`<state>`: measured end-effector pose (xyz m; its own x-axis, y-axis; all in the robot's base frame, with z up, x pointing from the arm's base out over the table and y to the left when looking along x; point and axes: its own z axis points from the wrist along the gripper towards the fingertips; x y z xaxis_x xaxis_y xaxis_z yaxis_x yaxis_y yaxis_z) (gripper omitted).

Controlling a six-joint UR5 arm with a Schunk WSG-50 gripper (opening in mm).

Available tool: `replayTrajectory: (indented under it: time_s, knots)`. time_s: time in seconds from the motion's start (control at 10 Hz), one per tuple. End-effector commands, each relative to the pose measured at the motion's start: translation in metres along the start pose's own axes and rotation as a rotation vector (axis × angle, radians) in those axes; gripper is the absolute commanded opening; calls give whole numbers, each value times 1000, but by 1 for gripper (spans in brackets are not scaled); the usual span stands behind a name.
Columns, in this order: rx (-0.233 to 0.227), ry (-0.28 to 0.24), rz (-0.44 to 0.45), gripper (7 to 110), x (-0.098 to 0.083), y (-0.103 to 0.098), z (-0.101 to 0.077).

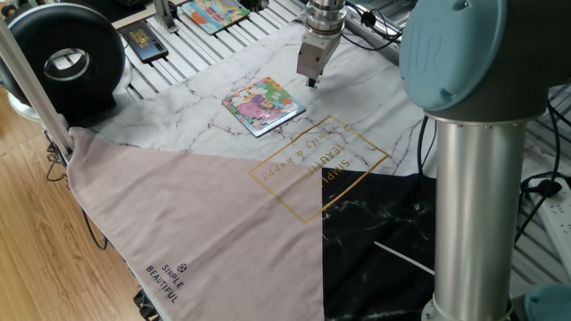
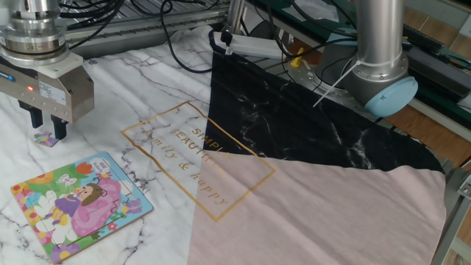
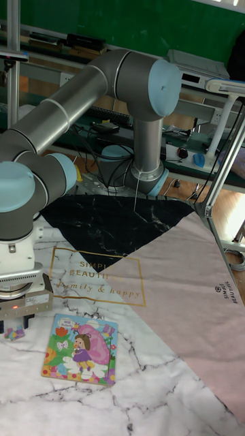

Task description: Assemble one piece of a puzzle

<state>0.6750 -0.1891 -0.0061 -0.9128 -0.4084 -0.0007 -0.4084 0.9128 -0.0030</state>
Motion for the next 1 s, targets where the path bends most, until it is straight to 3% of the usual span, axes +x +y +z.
replayTrajectory:
  time_s: [0.0, 0.3, 0.4, 0.9]
  knots:
    - [6, 10, -46, 44, 3, -3, -1]
    - [-43, -35, -6, 44, -8, 10, -2]
    - [-45, -41, -1, 66, -9, 10, -2]
    - [-14, -32, 14, 66, -13, 1, 0]
